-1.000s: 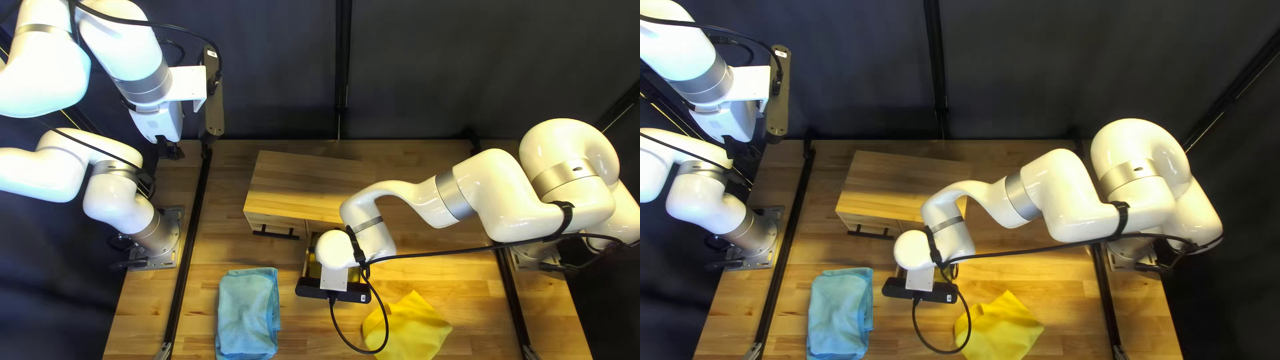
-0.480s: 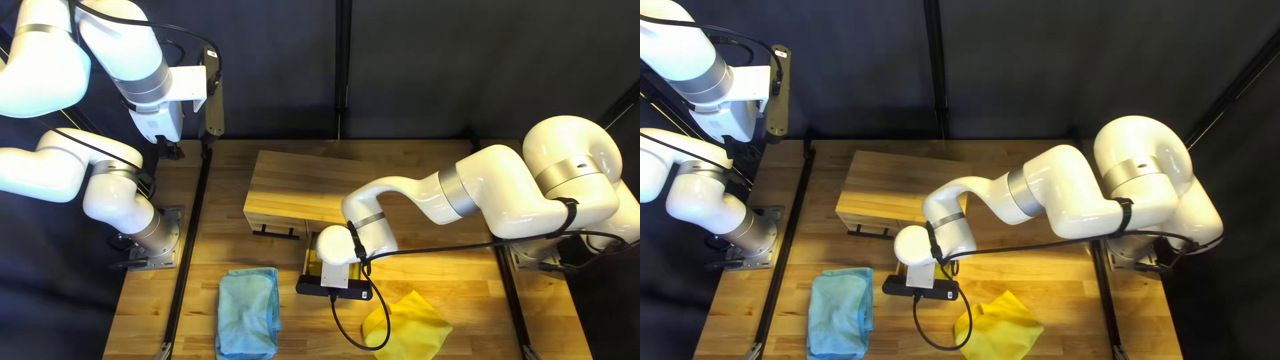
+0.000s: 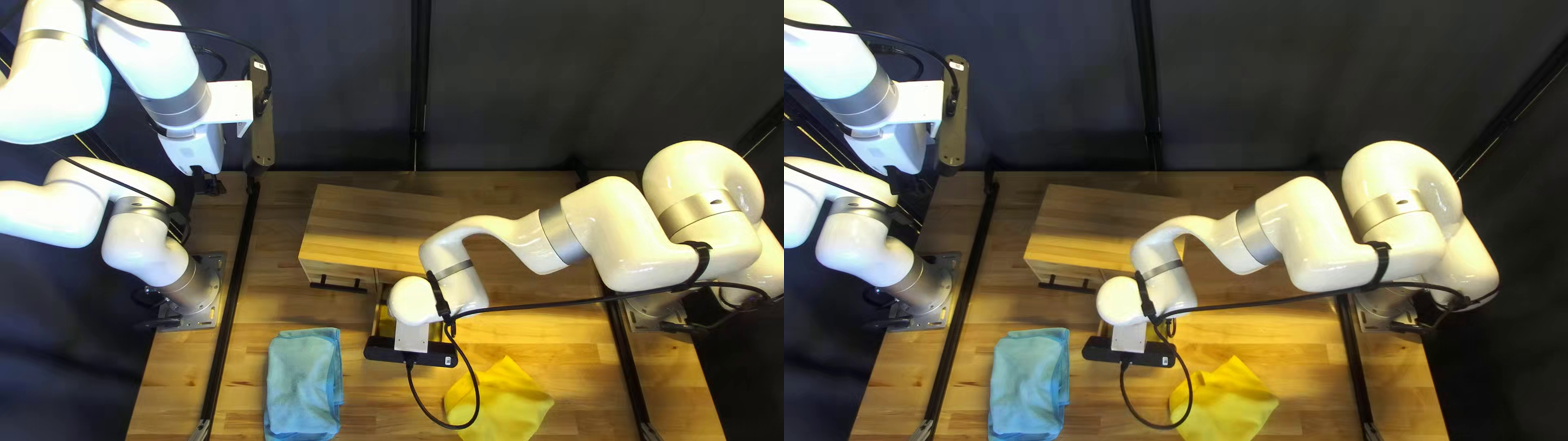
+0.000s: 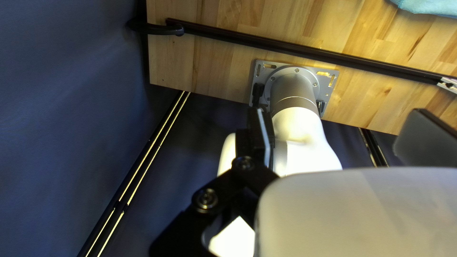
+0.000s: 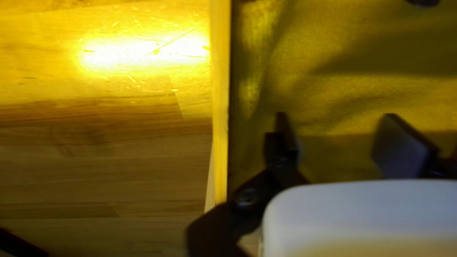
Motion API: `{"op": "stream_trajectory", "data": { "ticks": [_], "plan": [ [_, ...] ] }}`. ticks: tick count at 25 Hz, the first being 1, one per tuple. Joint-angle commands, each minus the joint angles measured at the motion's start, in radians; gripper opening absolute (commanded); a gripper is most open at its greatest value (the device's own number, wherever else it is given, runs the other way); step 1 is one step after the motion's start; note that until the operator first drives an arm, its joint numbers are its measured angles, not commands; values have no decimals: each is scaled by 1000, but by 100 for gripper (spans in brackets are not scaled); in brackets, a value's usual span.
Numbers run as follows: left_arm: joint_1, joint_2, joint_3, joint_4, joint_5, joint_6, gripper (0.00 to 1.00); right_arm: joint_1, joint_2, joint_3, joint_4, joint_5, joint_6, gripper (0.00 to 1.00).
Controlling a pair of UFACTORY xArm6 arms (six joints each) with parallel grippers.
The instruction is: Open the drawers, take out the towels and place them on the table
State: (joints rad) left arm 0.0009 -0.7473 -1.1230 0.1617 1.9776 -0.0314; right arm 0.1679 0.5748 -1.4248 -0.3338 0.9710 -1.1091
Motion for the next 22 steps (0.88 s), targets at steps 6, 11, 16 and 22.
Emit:
{"op": "stream_trajectory", "data": {
  "ticks": [6, 11, 16, 22],
  "plan": [
    [0, 0, 0, 0, 0, 0, 100, -2, 13, -13, 0, -5, -6, 100],
    [0, 0, 0, 0, 0, 0, 100, 5, 38, -33, -2, -3, -4, 54],
    [0, 0, 0, 0, 0, 0, 100, 9, 52, -48, -1, 3, -13, 0],
    [0, 0, 0, 0, 0, 0, 100, 21, 31, -56, -3, 25, -14, 0]
  ]
}}
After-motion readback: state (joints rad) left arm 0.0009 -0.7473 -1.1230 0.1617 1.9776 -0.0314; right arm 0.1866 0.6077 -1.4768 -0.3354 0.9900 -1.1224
